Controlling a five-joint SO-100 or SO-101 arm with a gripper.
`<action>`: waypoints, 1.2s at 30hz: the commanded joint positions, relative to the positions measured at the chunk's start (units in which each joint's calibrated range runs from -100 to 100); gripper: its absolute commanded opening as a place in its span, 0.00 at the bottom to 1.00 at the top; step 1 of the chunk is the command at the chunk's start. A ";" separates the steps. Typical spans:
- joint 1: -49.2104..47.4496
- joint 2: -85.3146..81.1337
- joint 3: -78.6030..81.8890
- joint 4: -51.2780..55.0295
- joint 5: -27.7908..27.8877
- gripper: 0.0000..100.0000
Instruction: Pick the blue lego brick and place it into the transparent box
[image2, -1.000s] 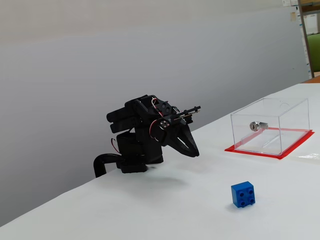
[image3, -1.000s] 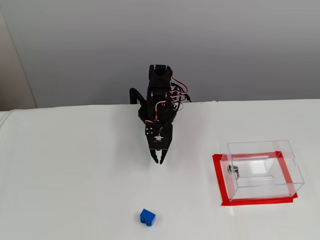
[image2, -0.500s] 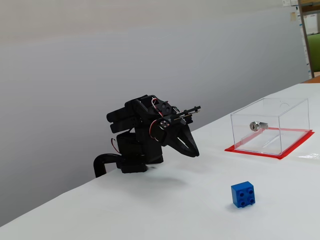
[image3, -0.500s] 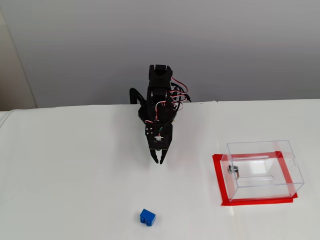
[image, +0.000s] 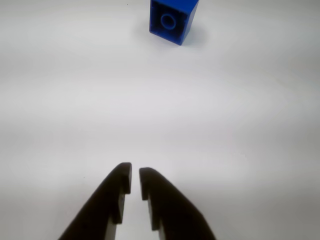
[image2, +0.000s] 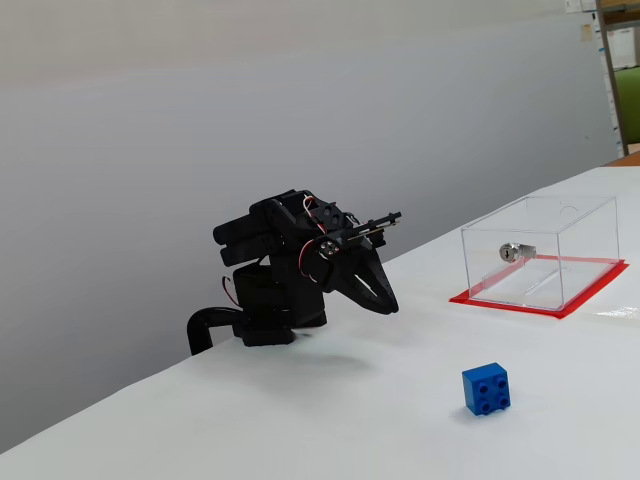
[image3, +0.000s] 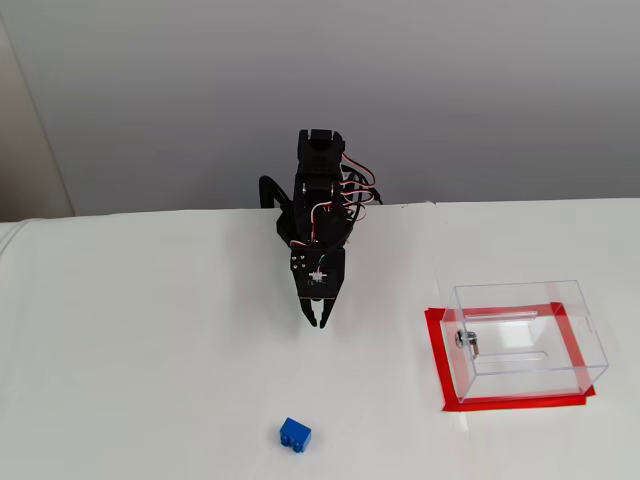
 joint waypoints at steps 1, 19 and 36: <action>0.12 -0.59 0.78 -0.50 -0.16 0.02; 0.34 -0.59 0.78 -0.59 -0.27 0.02; -0.17 -0.59 0.78 -0.59 0.05 0.02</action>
